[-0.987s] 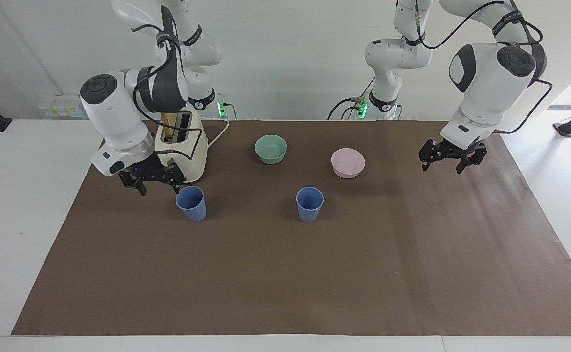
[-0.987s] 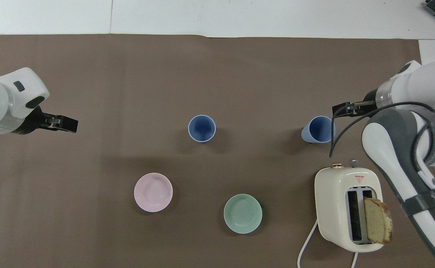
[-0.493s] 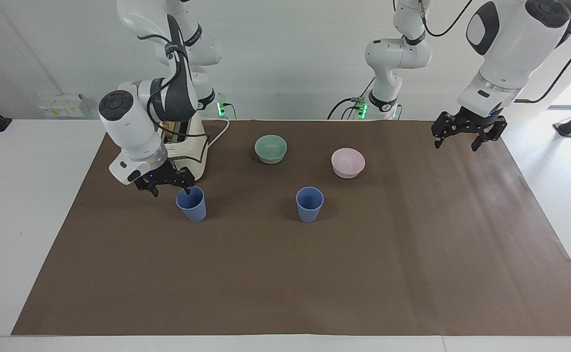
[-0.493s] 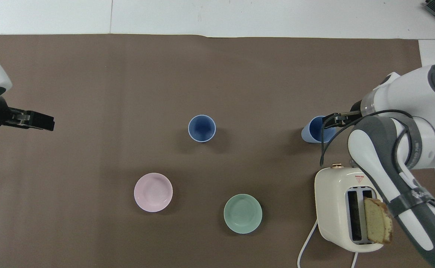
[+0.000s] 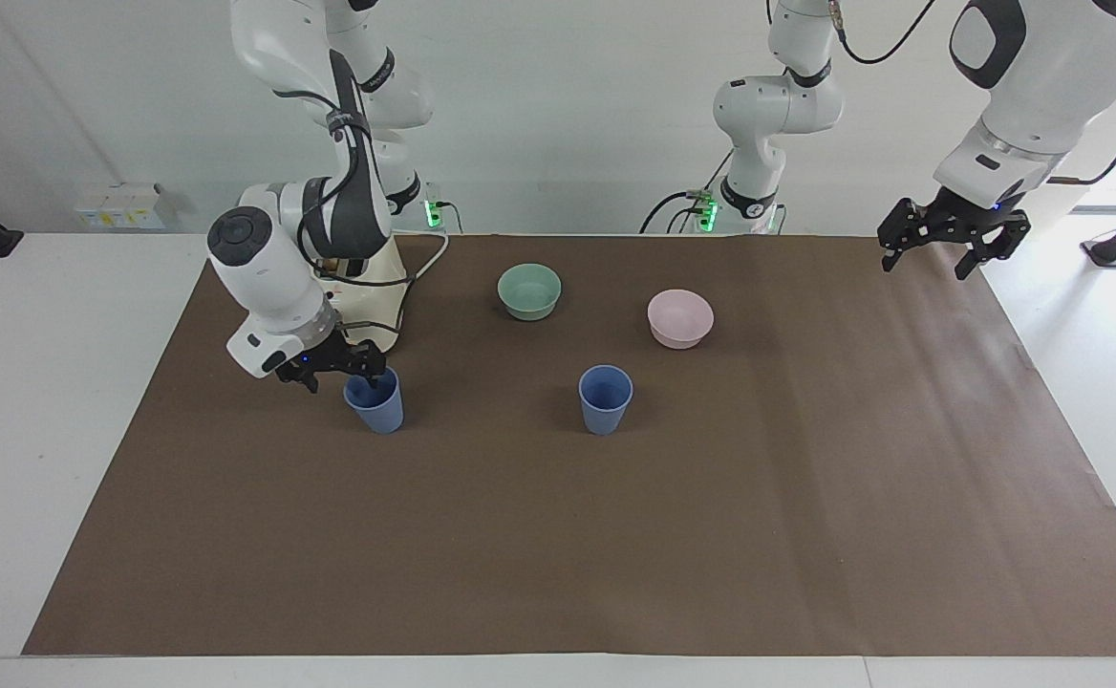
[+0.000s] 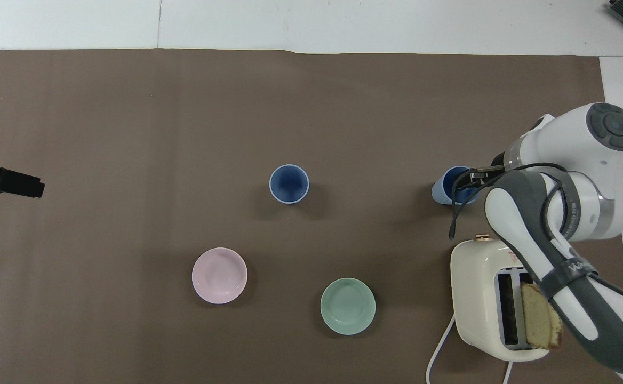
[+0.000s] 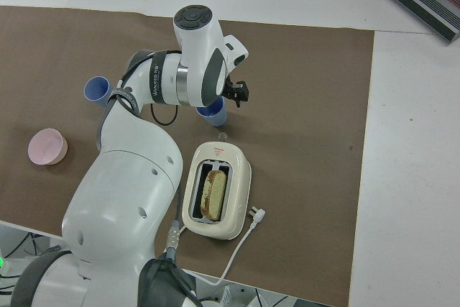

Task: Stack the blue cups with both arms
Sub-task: 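Grasp the other blue cup with the right gripper while the left gripper retracts, then lift and carry the blue cup with the right gripper over the first cup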

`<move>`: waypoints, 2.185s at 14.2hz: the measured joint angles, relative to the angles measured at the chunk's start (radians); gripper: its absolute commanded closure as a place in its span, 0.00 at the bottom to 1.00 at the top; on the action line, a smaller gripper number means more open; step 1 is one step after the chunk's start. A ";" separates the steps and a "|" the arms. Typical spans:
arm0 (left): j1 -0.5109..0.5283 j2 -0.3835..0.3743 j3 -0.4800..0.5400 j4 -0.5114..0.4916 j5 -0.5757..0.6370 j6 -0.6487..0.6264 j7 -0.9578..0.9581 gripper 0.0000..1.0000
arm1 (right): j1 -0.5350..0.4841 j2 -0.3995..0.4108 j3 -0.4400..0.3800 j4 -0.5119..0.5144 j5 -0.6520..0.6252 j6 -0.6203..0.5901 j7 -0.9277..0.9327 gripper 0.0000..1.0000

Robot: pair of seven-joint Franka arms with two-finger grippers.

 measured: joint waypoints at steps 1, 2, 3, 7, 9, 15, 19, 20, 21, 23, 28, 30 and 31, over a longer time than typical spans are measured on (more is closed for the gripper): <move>-0.001 -0.003 -0.006 0.023 0.000 -0.024 0.000 0.00 | -0.001 0.009 0.000 -0.005 0.000 0.017 0.000 0.55; -0.001 -0.005 -0.009 0.041 -0.001 -0.044 -0.007 0.00 | -0.003 0.014 0.000 -0.008 0.000 0.023 -0.004 0.84; -0.001 -0.008 -0.012 0.057 -0.001 -0.062 -0.019 0.00 | -0.003 0.014 -0.001 -0.011 0.000 0.025 -0.016 1.00; -0.001 -0.011 -0.015 0.064 -0.042 -0.071 -0.071 0.00 | -0.002 0.014 0.001 -0.011 0.000 0.025 -0.033 1.00; -0.001 -0.012 -0.015 0.061 -0.049 -0.071 -0.083 0.00 | -0.002 0.014 0.002 -0.010 0.001 0.024 -0.034 1.00; -0.001 -0.013 -0.015 0.062 -0.051 -0.112 -0.085 0.00 | 0.012 0.002 0.004 0.105 0.011 -0.130 -0.028 1.00; -0.001 -0.025 -0.016 0.064 -0.051 -0.135 -0.085 0.00 | 0.065 -0.024 0.017 0.237 0.022 -0.269 0.057 1.00; -0.001 -0.027 -0.016 0.064 -0.051 -0.137 -0.086 0.00 | 0.089 -0.027 0.020 0.262 0.022 -0.286 0.072 1.00; -0.001 -0.029 -0.016 0.063 -0.051 -0.137 -0.088 0.00 | 0.114 -0.027 0.022 0.286 0.022 -0.299 0.080 1.00; -0.001 -0.030 -0.016 0.061 -0.051 -0.137 -0.091 0.00 | 0.172 -0.027 0.024 0.325 0.022 -0.326 0.124 1.00; -0.001 -0.030 -0.016 0.061 -0.053 -0.107 -0.093 0.00 | 0.323 -0.025 0.027 0.373 0.022 -0.331 0.302 1.00; -0.001 -0.030 -0.016 0.061 -0.053 -0.102 -0.093 0.00 | 0.365 -0.024 0.029 0.384 0.031 -0.325 0.331 1.00; -0.001 -0.030 -0.017 0.060 -0.053 -0.101 -0.093 0.00 | 0.377 -0.023 0.033 0.385 0.046 -0.316 0.345 1.00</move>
